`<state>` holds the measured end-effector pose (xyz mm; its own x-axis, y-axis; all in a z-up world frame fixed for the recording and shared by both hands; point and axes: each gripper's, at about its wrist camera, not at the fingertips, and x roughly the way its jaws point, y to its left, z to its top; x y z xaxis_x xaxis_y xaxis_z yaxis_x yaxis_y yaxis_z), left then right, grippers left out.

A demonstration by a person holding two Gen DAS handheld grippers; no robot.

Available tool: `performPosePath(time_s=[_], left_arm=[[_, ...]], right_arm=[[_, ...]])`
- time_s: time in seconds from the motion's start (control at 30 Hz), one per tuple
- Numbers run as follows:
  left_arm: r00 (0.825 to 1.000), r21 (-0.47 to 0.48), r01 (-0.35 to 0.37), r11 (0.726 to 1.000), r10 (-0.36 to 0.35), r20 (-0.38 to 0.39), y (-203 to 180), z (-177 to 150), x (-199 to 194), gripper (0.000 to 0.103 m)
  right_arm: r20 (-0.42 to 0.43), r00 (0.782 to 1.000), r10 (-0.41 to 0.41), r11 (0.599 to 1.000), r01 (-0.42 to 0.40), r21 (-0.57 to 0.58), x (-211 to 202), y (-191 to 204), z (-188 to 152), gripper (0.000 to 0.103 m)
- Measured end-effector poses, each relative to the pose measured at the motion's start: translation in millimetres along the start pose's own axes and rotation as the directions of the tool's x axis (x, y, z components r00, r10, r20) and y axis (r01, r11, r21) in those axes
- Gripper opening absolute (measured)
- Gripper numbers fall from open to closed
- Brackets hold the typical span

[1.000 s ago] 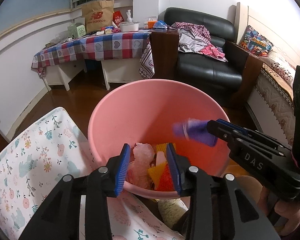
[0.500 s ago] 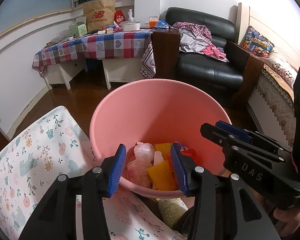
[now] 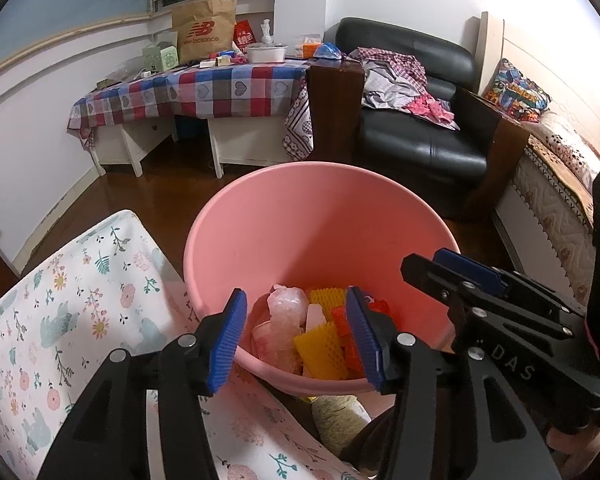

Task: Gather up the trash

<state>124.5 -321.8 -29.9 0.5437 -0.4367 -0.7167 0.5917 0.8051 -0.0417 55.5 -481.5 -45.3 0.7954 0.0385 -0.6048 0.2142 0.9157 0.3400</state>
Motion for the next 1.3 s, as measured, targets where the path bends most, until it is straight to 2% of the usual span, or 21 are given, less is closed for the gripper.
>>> performPosePath(time_s=[0.7, 1.07, 1.2, 1.3], left_arm=[[1.000, -0.067, 0.006, 0.998, -0.005, 0.016, 6.1, 8.2, -10.4, 0.064], [1.000, -0.067, 0.004, 0.998, -0.002, 0.025, 6.2, 12.5, -17.4, 0.067], [0.999, -0.065, -0.007, 0.998, 0.010, 0.042, 5.3, 14.3, -23.5, 0.067], [0.998, -0.077, -0.011, 0.997, 0.015, 0.054, 7.0, 14.3, -28.9, 0.067]], right_arm=[[0.008, 1.000, 0.000, 1.000, 0.000, -0.010, -12.0, 6.9, -1.7, 0.037], [0.008, 1.000, -0.003, 1.000, 0.003, -0.030, -19.3, 11.2, -2.0, 0.037], [0.018, 1.000, -0.012, 0.998, 0.013, -0.059, -24.8, 17.8, -3.3, 0.038], [0.032, 0.999, -0.017, 0.997, 0.019, -0.072, -30.4, 22.1, -2.9, 0.044]])
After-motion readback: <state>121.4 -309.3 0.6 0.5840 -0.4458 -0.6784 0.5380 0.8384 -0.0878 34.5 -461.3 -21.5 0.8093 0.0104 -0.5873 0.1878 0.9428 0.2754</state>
